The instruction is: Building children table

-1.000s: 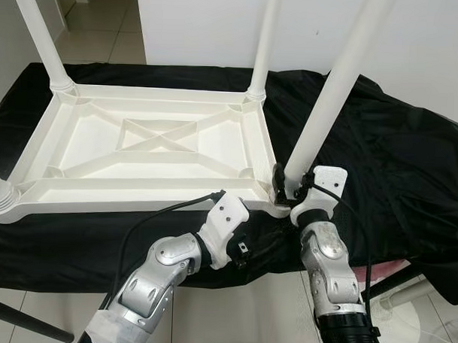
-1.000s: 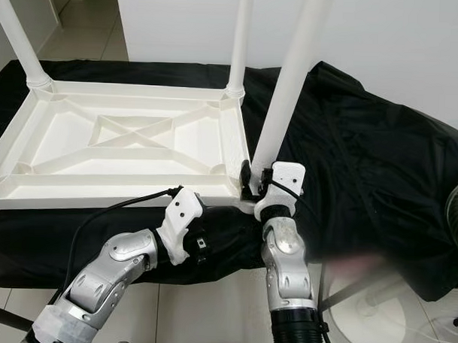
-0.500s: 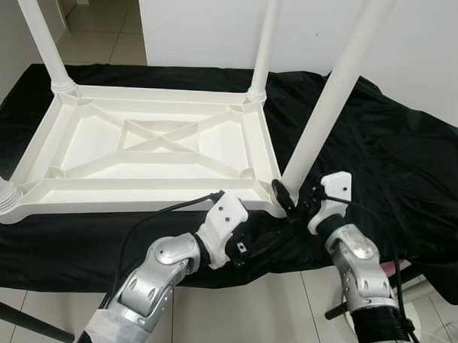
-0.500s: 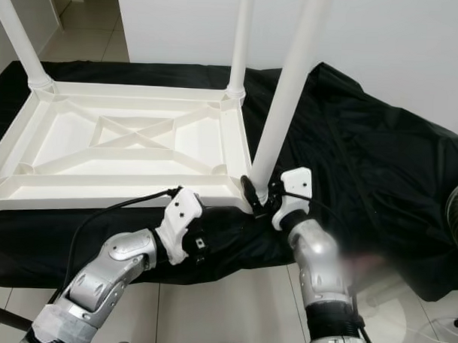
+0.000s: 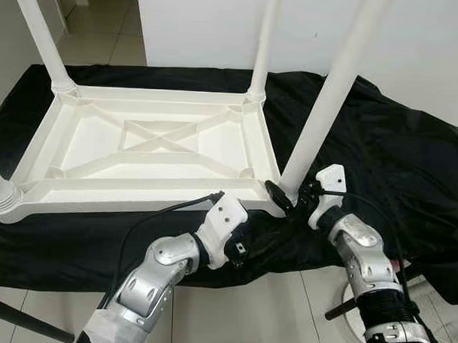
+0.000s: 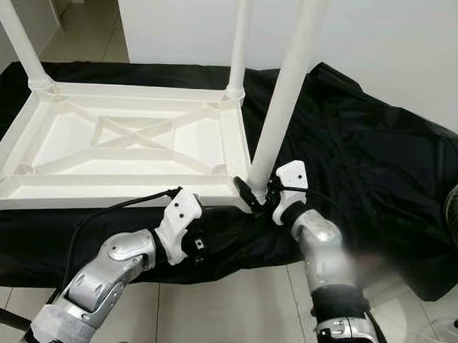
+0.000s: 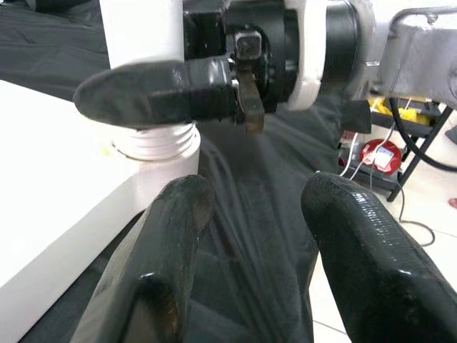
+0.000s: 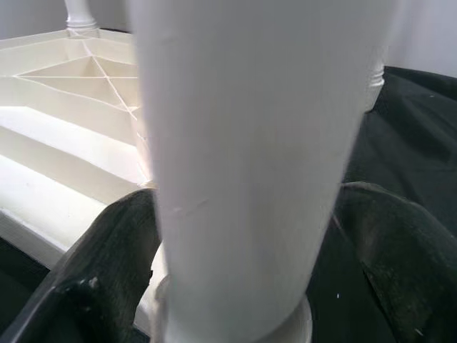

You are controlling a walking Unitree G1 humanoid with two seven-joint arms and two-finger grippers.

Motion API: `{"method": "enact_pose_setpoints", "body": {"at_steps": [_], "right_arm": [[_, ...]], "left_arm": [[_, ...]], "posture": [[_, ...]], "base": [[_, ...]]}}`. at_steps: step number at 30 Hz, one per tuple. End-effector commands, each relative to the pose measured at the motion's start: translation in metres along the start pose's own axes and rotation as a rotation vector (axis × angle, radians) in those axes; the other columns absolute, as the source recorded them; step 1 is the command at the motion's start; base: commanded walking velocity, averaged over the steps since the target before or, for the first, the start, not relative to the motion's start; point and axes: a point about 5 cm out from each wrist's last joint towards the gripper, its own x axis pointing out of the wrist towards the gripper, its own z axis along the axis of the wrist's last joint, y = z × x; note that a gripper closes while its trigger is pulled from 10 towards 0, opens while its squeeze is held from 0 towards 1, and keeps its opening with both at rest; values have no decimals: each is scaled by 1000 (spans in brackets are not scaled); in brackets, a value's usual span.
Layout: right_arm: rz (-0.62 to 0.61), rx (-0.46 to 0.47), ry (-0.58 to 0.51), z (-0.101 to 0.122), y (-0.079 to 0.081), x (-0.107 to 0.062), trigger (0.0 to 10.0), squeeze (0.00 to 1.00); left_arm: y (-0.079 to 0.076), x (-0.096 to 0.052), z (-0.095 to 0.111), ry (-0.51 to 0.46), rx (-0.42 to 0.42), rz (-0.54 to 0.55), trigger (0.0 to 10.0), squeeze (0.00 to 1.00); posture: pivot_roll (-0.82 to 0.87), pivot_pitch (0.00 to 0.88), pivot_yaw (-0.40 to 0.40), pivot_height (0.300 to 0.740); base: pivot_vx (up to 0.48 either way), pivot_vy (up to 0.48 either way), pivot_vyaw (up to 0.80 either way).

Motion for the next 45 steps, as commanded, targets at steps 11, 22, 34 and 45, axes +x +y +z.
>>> {"method": "enact_pose_setpoints", "body": {"at_steps": [11, 22, 34, 45], "right_arm": [[-128, 37, -68, -6, 13, -2, 10000, 0], [-442, 104, -139, -16, 42, -16, 10000, 0], [-567, 84, -144, -16, 46, -30, 10000, 0], [-420, 59, -131, -14, 39, -35, 10000, 0]], "left_arm": [[7, -2, -5, -1, 16, 106, 10000, 0], [21, -14, -13, -58, -4, 346, 10000, 0], [25, -19, -14, -76, -3, 414, 10000, 0], [16, -22, -7, -74, 34, 280, 10000, 0]], "posture": [[-27, 59, -61, 740], [-39, 60, -53, 740], [-53, 49, -53, 740], [-63, 62, -48, 740]], "base": [[0, 0, 0], [0, 0, 0], [0, 0, 0], [0, 0, 0]]}}
